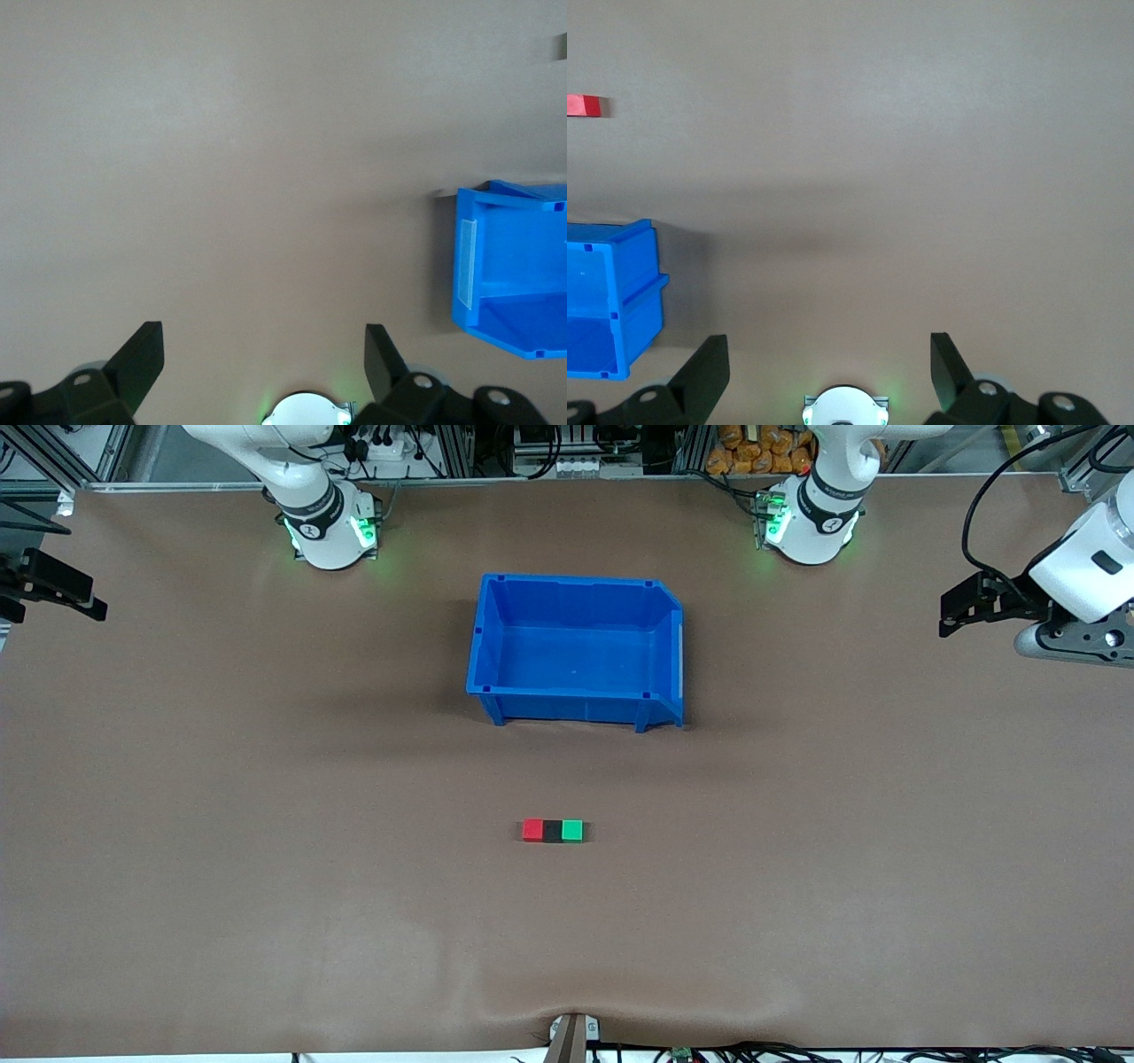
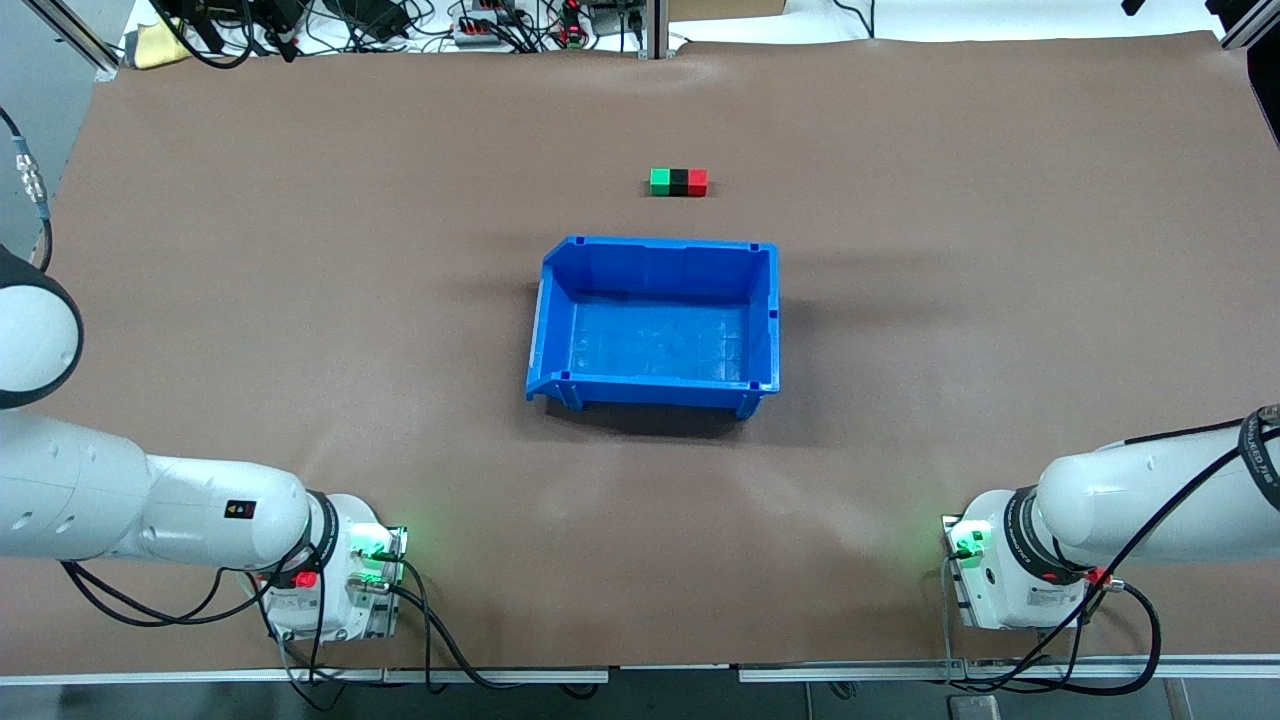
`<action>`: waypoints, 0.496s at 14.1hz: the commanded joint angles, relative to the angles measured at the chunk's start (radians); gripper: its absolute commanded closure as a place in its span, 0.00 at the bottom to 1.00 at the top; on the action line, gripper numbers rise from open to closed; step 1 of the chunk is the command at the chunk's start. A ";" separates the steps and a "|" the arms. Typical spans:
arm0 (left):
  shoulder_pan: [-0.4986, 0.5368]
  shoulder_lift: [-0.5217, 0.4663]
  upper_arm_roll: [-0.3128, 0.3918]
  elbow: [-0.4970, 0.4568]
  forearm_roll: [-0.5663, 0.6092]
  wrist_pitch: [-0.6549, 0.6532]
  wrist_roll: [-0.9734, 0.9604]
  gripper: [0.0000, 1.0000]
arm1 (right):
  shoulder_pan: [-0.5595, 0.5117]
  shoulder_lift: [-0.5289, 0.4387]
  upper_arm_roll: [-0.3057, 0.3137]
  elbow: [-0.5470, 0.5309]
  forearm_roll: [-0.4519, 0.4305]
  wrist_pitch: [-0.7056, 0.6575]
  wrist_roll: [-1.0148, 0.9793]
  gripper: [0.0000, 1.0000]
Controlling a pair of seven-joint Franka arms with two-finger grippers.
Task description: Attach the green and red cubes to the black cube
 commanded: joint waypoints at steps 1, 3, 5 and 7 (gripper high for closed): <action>0.000 0.017 -0.006 0.031 0.016 -0.016 0.019 0.00 | -0.014 0.002 0.009 0.008 -0.009 -0.007 -0.012 0.00; 0.002 0.017 -0.008 0.031 0.013 -0.014 0.017 0.00 | -0.014 0.002 0.009 0.008 -0.009 -0.007 -0.012 0.00; 0.003 0.019 -0.008 0.029 0.013 -0.006 0.019 0.00 | -0.020 0.003 0.009 0.009 -0.007 -0.006 -0.012 0.00; 0.002 0.022 -0.008 0.023 0.016 0.021 0.019 0.00 | -0.018 0.003 0.009 0.009 -0.005 -0.005 -0.012 0.00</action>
